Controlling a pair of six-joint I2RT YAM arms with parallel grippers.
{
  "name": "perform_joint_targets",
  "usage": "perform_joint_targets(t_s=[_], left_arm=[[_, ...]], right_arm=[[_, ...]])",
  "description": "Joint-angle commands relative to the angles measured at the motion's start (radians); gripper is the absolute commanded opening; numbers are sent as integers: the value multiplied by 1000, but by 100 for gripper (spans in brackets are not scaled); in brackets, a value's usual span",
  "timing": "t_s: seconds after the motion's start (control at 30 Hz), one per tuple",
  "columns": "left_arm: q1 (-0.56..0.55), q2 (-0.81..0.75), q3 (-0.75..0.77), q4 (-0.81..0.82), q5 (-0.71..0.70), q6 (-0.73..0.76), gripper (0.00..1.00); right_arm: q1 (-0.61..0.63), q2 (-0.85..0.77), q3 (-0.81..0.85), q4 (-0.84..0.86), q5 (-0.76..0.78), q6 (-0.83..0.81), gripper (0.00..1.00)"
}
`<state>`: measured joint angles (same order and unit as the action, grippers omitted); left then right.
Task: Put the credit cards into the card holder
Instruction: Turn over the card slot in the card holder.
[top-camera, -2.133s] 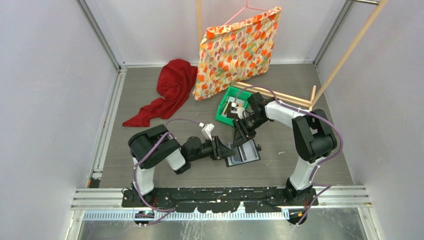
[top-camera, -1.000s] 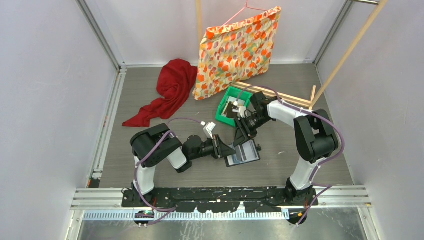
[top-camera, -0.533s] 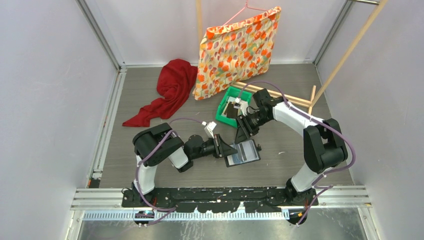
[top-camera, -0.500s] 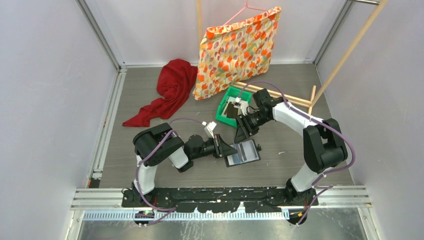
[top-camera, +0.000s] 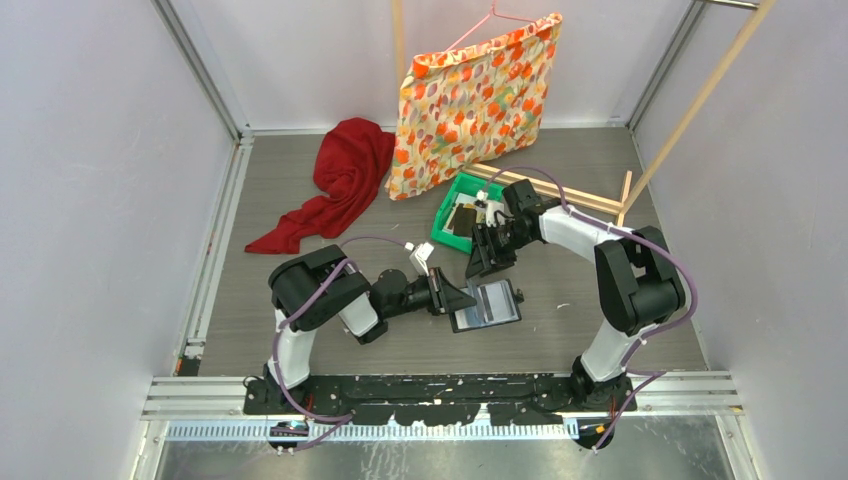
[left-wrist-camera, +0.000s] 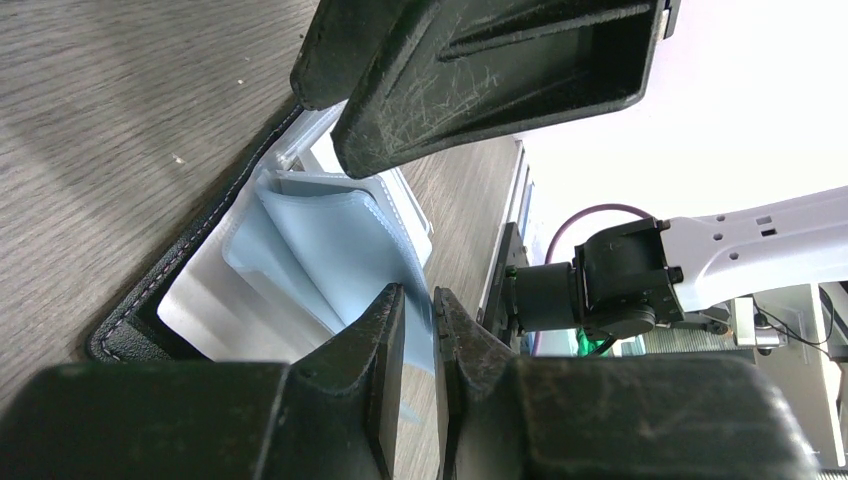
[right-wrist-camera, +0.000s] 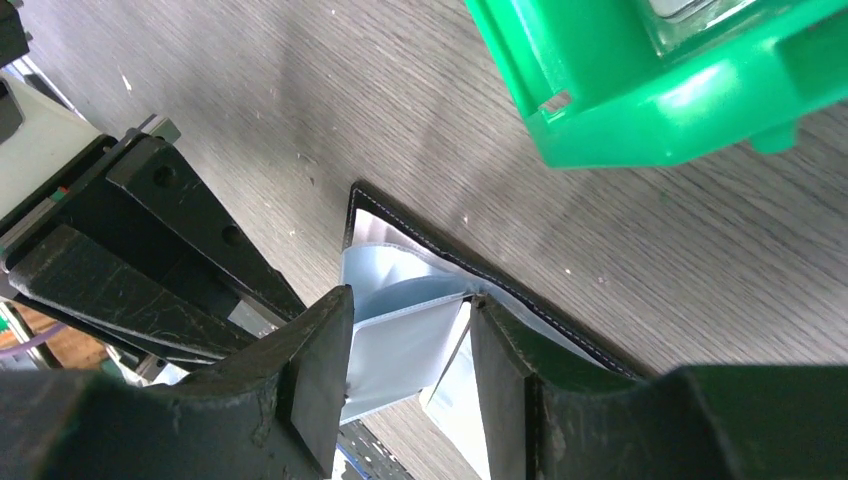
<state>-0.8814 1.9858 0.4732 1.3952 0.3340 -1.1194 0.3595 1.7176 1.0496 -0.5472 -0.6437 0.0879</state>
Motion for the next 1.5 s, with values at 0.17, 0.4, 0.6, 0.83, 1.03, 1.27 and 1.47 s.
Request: perform_joint_targets(t_s=[0.17, 0.4, 0.6, 0.83, 1.03, 1.27, 1.47], left_arm=[[2, 18, 14, 36, -8, 16, 18], [2, 22, 17, 36, -8, 14, 19], [2, 16, 11, 36, -10, 20, 23], [2, 9, 4, 36, -8, 25, 25], [2, 11, 5, 35, -5, 30, 23], [2, 33, 20, 36, 4, 24, 20], [2, 35, 21, 36, 5, 22, 20]], right_arm=[[13, 1, 6, 26, 47, 38, 50], [20, 14, 32, -28, 58, -17, 48], [21, 10, 48, -68, 67, -71, 45], [20, 4, 57, -94, 60, -116, 42], [7, -17, 62, -92, 1, -113, 44], [1, -50, 46, -50, -50, -53, 56], [5, -11, 47, -46, -28, -35, 56]])
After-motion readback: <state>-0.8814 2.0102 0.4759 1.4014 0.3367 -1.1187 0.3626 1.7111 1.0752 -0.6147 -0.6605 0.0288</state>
